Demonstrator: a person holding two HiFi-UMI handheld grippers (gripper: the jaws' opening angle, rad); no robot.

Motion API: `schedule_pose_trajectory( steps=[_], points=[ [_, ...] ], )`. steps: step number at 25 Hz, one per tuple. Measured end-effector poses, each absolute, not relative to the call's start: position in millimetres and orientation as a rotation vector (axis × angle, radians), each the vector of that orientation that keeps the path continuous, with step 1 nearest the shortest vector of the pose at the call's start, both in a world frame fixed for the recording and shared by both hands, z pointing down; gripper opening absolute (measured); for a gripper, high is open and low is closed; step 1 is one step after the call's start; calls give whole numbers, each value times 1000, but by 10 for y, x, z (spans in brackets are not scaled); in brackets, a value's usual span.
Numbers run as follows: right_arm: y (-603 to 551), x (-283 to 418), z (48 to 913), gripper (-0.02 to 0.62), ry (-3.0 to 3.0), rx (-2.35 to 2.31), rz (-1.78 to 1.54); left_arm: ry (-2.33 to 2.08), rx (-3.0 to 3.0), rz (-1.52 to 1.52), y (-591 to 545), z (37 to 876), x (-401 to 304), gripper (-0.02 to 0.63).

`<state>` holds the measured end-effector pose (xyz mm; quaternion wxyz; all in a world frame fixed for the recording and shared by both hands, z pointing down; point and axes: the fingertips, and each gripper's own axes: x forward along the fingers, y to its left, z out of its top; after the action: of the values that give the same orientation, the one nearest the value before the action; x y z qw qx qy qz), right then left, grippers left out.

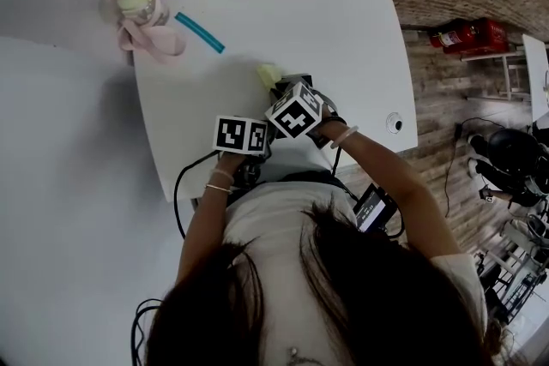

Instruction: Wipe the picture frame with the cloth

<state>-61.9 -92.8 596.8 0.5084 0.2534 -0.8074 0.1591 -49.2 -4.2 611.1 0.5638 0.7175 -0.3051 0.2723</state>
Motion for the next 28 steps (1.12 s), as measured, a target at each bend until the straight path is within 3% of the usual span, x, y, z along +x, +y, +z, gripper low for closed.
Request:
schedule_pose_trajectory(
  steps=[28],
  points=[
    [-1268, -732, 5951, 43, -1945, 646, 375, -710, 1670, 656, -38, 6103, -481, 86]
  ],
)
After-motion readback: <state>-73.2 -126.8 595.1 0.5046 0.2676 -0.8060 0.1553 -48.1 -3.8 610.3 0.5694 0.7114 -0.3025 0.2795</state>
